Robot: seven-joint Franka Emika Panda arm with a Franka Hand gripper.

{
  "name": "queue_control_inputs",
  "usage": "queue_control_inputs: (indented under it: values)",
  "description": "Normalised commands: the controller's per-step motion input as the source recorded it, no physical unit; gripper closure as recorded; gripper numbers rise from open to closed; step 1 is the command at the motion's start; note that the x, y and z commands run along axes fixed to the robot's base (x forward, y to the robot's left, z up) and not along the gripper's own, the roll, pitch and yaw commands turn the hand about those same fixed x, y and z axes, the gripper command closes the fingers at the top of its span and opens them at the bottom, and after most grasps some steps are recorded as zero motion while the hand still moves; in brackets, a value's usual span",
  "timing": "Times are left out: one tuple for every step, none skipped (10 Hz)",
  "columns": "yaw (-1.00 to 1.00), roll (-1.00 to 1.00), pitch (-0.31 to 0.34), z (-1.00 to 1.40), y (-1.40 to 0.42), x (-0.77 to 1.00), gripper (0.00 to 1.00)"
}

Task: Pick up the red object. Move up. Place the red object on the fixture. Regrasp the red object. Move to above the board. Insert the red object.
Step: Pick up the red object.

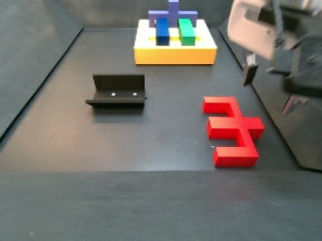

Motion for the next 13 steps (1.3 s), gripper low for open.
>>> queue_control_inputs:
  values:
    - [-0.88,-0.02,-0.054,-0.52,0.08,0.00,0.00]
    - [-0.83,-0.08,-0.106,-0.46,0.04,0.00,0.00]
    - [-0.83,-0.12,-0.106,-0.29,0.01,-0.04,0.00]
    - [-0.83,-0.15,-0.099,-0.11,0.00,0.00,0.00]
    - [-0.83,-0.16,-0.096,-0.09,0.00,0.00,0.00]
    - [-0.84,-0.14,-0.086,-0.11,0.00,0.00,0.00]
    - [-0.83,-0.12,-0.090,-0.20,0.00,0.00,0.00]
    - [-0.78,-0.11,-0.091,-0.22,0.00,0.00,0.00]
    - [-0.71,-0.12,-0.091,-0.18,0.00,0.00,0.00]
    - [-0.23,-0.07,-0.080,-0.23,0.00,-0.11,0.00]
    - [-0.02,-0.03,-0.084,-0.37,0.00,-0.03,0.00]
    - [0.05,0.00,-0.061,-0.55,0.06,0.00,0.00]
    - [0.25,0.00,-0.051,-0.58,0.08,0.04,0.00]
